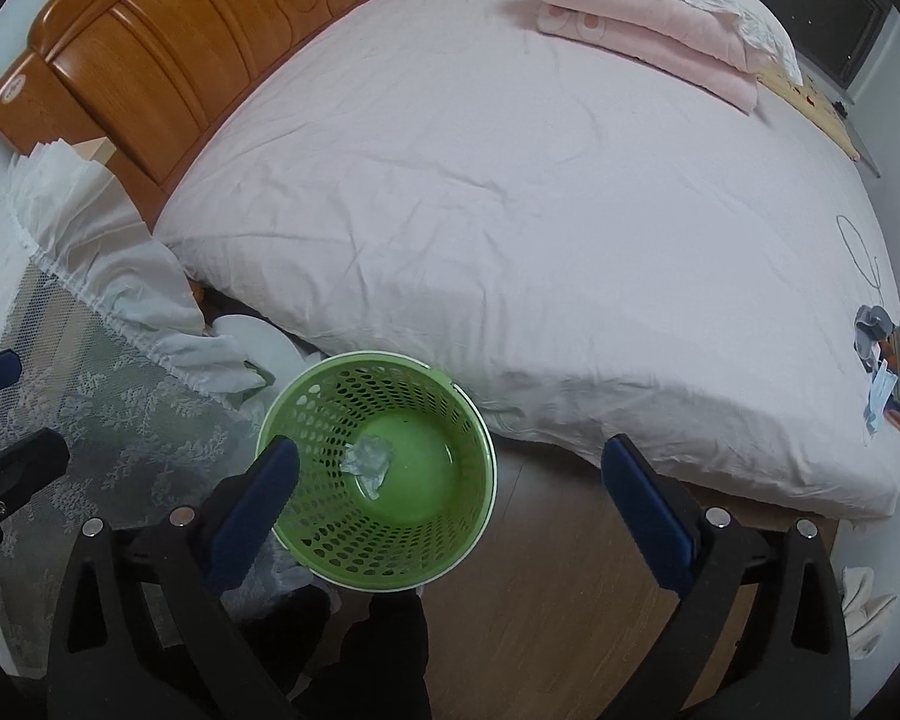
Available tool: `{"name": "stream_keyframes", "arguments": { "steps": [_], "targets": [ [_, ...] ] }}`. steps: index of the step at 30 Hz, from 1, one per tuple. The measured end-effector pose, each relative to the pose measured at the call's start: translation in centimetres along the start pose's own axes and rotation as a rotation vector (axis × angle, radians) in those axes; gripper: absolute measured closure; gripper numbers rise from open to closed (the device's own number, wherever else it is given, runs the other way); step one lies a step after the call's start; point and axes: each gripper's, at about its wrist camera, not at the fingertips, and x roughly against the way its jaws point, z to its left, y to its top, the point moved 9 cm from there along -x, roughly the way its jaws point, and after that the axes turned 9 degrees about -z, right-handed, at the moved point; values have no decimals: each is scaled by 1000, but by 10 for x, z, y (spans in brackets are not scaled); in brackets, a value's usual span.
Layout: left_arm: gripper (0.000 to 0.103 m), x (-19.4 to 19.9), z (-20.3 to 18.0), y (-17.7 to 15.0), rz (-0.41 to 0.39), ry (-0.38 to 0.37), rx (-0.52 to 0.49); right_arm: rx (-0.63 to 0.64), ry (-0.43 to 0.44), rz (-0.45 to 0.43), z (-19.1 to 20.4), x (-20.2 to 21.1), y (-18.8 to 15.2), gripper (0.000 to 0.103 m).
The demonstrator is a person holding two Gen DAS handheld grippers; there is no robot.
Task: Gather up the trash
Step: 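Move both tools back over the trash on the bed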
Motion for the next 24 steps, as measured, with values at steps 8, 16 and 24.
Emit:
{"name": "stream_keyframes", "arguments": {
  "steps": [8,16,24],
  "targets": [
    [10,84,98,4,-159,237,156,140,171,-137,96,51,58,3],
    [8,187,214,-50,-272,525,388,373,437,-271,244,117,90,2],
    [8,226,271,-127,-275,614,621,532,588,-243,352,134,73,2]
  ]
}}
